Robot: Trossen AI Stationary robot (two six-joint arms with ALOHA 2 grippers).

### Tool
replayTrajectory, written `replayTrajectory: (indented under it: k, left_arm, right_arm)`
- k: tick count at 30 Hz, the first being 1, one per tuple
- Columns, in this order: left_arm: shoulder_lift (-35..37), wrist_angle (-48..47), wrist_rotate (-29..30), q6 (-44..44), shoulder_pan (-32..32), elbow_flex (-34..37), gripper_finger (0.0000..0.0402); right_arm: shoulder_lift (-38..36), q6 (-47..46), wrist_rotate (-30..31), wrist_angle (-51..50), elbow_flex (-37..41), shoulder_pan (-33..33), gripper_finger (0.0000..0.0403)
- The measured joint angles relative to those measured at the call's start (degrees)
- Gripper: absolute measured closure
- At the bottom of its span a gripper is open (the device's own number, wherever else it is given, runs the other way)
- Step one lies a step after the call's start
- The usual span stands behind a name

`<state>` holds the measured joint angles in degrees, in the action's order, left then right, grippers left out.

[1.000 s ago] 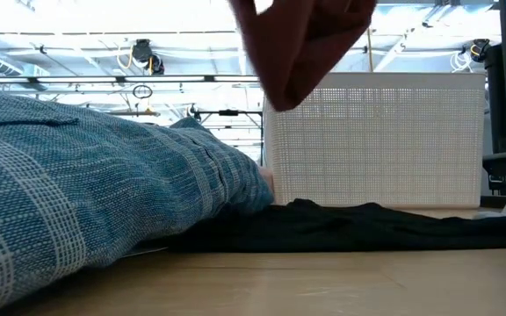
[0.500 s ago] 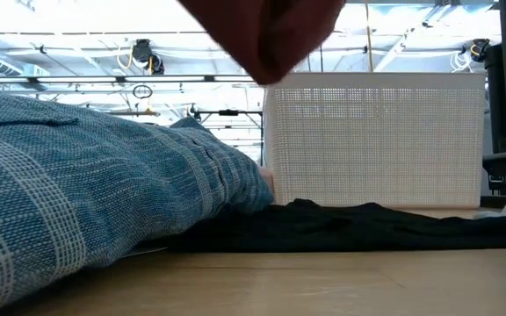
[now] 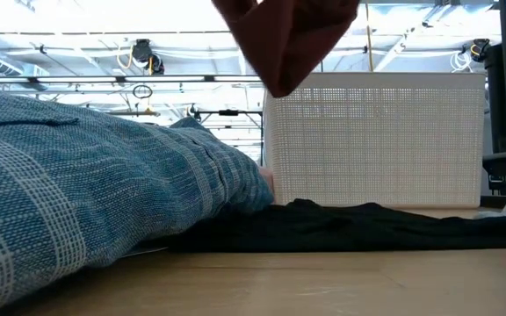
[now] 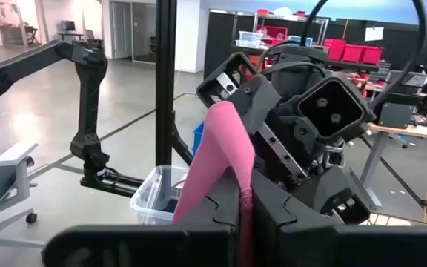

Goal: Pick & Place Cloths
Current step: Put the pink underwear into the gold wire basket

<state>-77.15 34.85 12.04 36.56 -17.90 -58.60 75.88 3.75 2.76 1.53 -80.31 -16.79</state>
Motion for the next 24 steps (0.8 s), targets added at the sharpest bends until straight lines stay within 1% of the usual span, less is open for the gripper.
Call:
replayTrajectory:
  k: [6,10,17,22,24]
  left_arm:
    - [-2.8,1.9,0.8,1.3,0.9,-0.3,0.0080]
    - [-5.4,2.0,-1.7,1.2,1.4,-2.7,0.0070]
    - [-9.1,2.4,-7.2,-0.7,1.5,-7.8,0.0076]
    - [-12.1,2.2,-10.3,0.4,1.5,-9.8,0.0091]
    - [-13.6,1.7,-10.9,2.3,1.6,-10.5,0.0096]
  right_arm:
    - [0.0,0.4,0.1,0.4,0.0,0.2,0.0403]
    - [0.0,0.4,0.1,0.3,0.0,1.2,0.0403]
    - [0.0,0.0,0.1,0.4,0.0,2.6,0.0403]
    - [0.0,1.4,0.1,0.6,0.0,2.6,0.0403]
    - [0.0,1.7,0.2,1.0,0.0,2.9,0.0403]
